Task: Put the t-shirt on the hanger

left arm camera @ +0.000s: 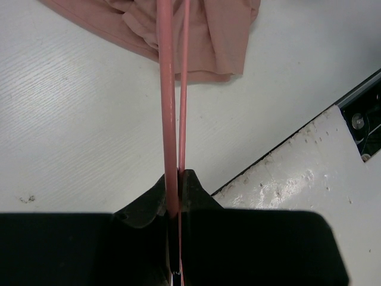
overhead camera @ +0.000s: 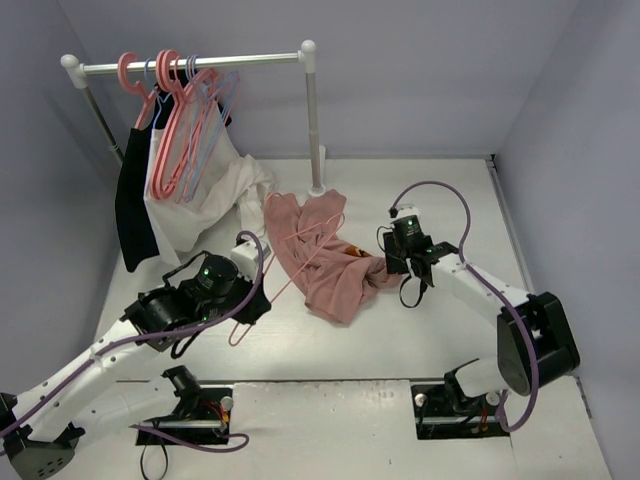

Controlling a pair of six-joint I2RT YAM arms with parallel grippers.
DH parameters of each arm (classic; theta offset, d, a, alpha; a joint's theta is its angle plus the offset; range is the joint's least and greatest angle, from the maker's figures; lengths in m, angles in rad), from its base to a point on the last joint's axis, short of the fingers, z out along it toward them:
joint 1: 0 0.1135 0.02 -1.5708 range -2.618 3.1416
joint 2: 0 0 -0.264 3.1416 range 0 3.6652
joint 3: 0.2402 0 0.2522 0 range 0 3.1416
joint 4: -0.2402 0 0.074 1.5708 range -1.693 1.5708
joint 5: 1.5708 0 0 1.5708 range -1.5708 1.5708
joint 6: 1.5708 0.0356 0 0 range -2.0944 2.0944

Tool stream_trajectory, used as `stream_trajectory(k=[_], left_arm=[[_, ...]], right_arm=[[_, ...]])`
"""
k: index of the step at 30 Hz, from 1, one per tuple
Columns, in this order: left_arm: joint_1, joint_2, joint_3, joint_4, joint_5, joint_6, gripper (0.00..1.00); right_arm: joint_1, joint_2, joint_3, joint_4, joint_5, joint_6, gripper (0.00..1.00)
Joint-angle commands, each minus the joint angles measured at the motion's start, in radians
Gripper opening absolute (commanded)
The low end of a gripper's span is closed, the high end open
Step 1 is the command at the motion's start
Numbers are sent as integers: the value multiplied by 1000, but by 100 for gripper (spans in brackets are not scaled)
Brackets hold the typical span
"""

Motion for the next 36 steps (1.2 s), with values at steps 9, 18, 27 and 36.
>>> stream_trajectory(k=[9, 18, 27, 36], left_arm=[[-12, 12, 12, 67, 14, 36, 0], [-12, -13, -3, 65, 17, 47, 0], [-12, -11, -3, 66, 12, 51, 0], [-12, -21, -14, 66, 4, 50, 0]], right_arm=[[-4, 52, 98, -17, -2, -95, 59], [-3, -4, 109, -51, -11, -60, 52], [-12, -38, 85, -59, 59, 9, 39], [-19, 26, 62, -40, 35, 31, 28]])
